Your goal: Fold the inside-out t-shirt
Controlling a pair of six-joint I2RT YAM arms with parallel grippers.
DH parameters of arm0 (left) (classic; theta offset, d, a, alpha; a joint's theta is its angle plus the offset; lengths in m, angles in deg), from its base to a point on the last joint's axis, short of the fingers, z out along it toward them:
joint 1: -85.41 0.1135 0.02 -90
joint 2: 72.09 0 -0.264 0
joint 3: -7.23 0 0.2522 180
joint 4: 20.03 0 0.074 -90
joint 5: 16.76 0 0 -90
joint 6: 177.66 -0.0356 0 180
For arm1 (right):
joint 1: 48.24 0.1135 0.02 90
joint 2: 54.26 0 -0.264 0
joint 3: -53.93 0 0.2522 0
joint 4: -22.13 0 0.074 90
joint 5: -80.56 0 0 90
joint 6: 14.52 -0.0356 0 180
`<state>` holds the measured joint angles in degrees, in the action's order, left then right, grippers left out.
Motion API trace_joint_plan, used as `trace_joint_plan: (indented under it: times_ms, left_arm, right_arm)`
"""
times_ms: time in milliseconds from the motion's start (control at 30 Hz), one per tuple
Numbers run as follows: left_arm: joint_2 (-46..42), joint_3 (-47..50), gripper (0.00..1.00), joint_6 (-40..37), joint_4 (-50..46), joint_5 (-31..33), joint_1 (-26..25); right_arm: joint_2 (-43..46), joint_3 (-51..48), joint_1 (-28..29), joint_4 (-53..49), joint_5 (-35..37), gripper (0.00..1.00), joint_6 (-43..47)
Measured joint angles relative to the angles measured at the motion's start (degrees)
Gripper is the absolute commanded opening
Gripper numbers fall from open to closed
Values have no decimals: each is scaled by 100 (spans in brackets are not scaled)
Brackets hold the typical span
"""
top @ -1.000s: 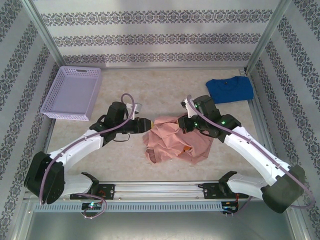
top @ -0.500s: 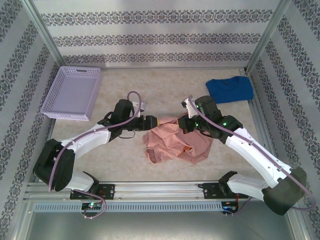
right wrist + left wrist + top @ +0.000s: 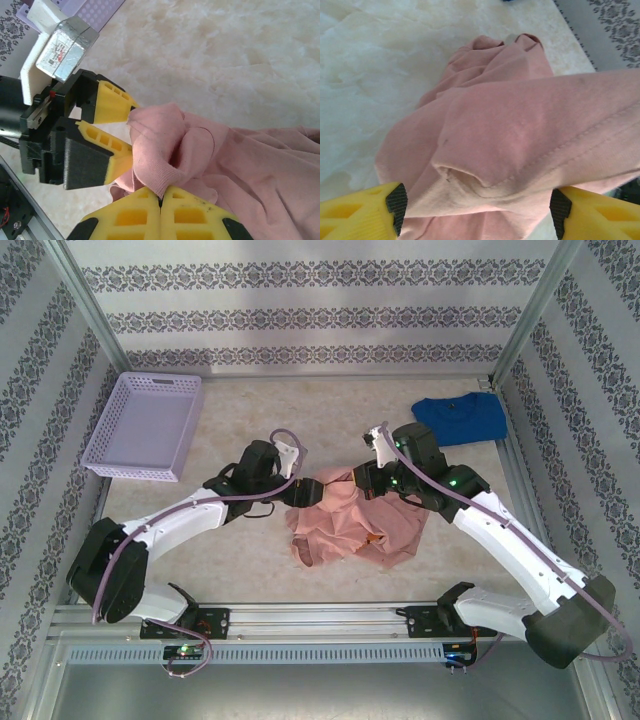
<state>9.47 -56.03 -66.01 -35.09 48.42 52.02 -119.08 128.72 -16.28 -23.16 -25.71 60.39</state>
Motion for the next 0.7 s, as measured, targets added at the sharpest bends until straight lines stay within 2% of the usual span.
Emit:
trace_joint_plan:
  times_ms: [233,467,700]
  left_arm:
    - [321,-50,72,-170,-44,278,0]
    - [516,-350,59,-195,-31,306,0]
    - [610,-529,38,-238,-2,544,0]
  right_arm:
    - [-20,0,0,0,-83,0,-4]
    - [-22,0,0,2,-120,0,-20]
    - [-22,0,0,4,-125,0,-20]
